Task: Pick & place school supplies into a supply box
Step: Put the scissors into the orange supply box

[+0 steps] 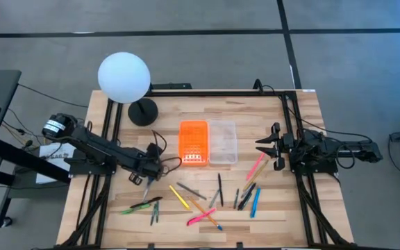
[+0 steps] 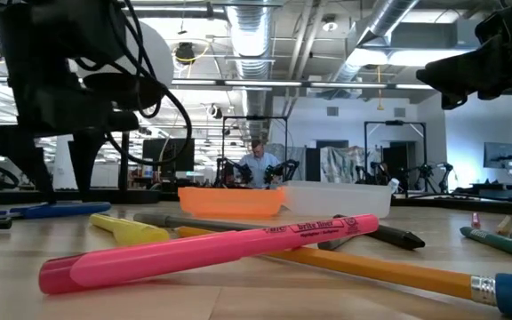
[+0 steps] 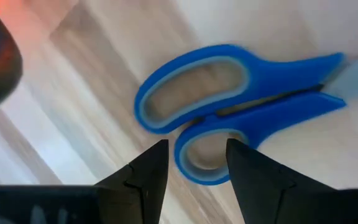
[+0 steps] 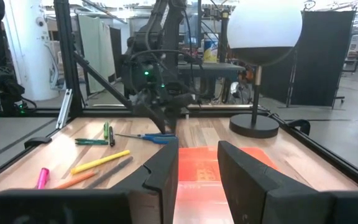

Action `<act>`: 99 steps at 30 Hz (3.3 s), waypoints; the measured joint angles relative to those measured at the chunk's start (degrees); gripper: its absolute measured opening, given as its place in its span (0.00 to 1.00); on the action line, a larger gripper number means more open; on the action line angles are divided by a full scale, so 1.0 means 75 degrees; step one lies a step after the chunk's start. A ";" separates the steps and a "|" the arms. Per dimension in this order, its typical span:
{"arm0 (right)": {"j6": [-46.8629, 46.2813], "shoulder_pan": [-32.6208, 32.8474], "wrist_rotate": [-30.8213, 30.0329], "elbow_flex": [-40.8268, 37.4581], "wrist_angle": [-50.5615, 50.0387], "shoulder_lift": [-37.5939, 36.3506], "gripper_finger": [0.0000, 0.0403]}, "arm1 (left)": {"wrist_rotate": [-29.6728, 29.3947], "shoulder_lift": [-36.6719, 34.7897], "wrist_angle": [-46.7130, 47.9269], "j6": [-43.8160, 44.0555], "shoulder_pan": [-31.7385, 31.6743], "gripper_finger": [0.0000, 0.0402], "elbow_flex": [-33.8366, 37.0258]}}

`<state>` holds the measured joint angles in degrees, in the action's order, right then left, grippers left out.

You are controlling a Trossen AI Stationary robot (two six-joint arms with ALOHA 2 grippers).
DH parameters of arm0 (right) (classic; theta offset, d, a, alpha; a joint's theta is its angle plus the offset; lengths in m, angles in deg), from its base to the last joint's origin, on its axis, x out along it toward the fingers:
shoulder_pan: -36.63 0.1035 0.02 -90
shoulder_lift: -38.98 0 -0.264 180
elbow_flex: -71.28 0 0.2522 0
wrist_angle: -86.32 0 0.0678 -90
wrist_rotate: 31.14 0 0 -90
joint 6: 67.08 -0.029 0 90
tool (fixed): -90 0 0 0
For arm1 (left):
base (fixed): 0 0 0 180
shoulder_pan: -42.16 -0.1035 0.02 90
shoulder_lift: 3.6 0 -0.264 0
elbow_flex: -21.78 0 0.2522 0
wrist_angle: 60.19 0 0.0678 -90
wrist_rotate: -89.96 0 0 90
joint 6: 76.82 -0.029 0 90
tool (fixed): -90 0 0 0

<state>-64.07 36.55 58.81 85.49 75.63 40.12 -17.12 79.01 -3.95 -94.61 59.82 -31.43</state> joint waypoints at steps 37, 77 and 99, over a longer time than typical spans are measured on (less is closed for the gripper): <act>0.0003 0.0000 -0.0002 0.0000 -0.0003 0.0000 0.27 | 0.0442 -0.0035 -0.1658 0.2017 -0.1438 0.39 0.0560; 0.0000 0.0000 -0.0002 0.0000 -0.0005 0.0003 0.27 | 0.0995 0.0017 0.0486 0.8472 -0.2257 0.22 0.0397; 0.0003 0.0002 -0.0002 0.0000 -0.0006 0.0001 0.27 | 0.0579 -0.1457 0.0506 0.7107 -0.2268 0.58 0.0392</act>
<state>-64.05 36.57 58.80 85.49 75.59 40.14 -12.77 68.08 -0.15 -41.31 42.81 -28.49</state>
